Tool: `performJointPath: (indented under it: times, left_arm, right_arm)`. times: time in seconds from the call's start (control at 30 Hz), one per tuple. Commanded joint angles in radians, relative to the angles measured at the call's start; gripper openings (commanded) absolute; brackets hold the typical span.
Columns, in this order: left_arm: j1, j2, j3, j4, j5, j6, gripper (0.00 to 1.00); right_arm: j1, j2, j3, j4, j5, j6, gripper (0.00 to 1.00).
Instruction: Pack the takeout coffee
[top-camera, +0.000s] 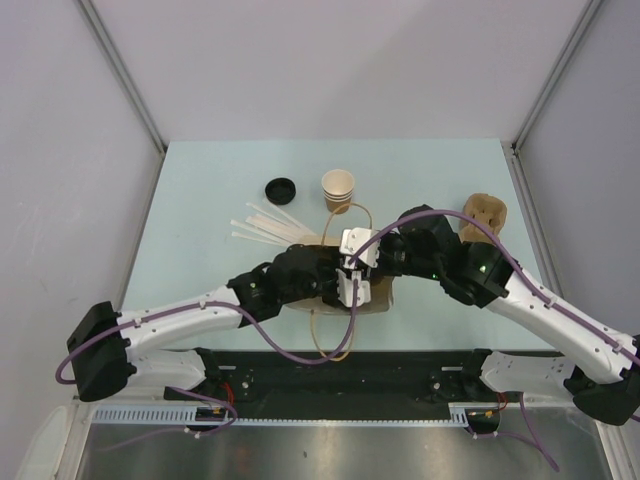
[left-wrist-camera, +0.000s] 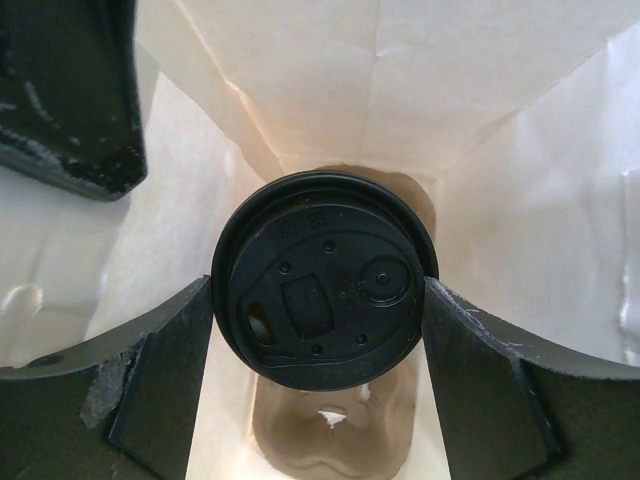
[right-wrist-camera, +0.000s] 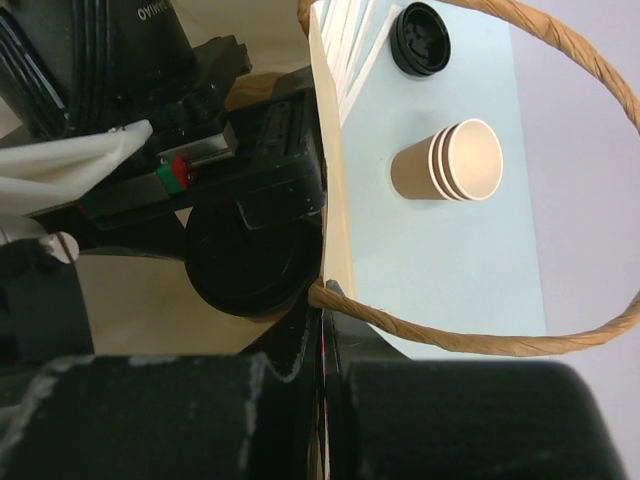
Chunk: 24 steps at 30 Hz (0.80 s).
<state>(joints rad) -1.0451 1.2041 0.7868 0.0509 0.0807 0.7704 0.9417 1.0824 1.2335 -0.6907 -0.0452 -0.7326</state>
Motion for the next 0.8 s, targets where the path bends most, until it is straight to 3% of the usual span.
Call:
performJointPath:
  times: [0.0,0.33,0.77]
  left_arm:
    - [-0.003,0.029,0.048,-0.014,0.002,0.029,0.20]
    - [-0.004,0.103,0.084,-0.014,-0.015,0.036,0.19]
    - [-0.003,0.003,0.190,-0.244,0.008,0.003,0.19]
  right_arm:
    - [0.014,-0.032,0.029,0.063,-0.039,0.029,0.00]
    - [0.016,-0.026,0.034,0.040,-0.071,0.044,0.00]
    - [0.016,-0.012,0.027,0.045,-0.035,0.007,0.00]
